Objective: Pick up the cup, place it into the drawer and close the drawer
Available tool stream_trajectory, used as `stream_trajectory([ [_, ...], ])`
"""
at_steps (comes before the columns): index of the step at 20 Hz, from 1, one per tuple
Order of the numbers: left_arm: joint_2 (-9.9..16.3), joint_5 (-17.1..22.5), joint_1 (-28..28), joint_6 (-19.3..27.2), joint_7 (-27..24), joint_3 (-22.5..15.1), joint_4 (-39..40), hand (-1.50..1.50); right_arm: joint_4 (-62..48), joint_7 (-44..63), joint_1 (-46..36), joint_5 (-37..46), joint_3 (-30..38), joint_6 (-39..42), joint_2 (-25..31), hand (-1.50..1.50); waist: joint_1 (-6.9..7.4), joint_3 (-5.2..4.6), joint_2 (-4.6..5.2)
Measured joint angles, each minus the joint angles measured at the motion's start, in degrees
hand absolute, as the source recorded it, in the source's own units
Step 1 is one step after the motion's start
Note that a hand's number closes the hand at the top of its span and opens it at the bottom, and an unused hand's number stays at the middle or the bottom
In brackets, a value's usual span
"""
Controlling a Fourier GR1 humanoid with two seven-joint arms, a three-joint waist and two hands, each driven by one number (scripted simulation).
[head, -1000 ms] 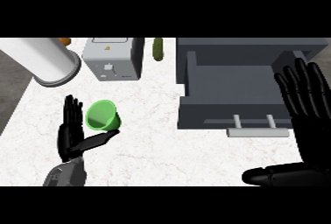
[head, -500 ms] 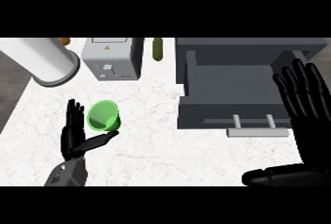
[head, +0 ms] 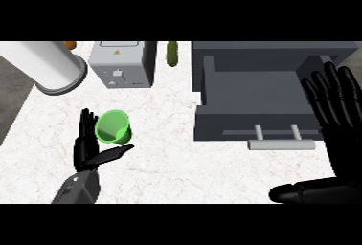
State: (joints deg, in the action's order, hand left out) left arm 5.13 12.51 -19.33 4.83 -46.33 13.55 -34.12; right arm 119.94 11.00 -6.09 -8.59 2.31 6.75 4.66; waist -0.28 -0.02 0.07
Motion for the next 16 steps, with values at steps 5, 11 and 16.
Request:
stream_trajectory([
  [5, 0.9, 1.3, -3.2, -2.6, -3.3, 1.7, 6.3, -1.5, 0.6, 0.3, -0.1, -0.3, 0.0, 0.3, 0.1, -1.5, -0.21, -0.02, 0.07],
  [11, 1.8, 2.7, -6.7, -6.1, -6.1, 3.2, 12.9, -1.5, 0.2, 0.1, -0.4, 0.5, -0.2, -0.3, -0.3, -1.5, -0.25, -0.03, 0.09],
  [16, 1.9, 3.5, -8.6, -11.1, -7.5, 3.7, 16.4, -1.5, 1.0, 1.4, -0.4, -0.1, -0.1, 0.0, 0.1, -1.5, -0.46, -0.06, 0.17],
])
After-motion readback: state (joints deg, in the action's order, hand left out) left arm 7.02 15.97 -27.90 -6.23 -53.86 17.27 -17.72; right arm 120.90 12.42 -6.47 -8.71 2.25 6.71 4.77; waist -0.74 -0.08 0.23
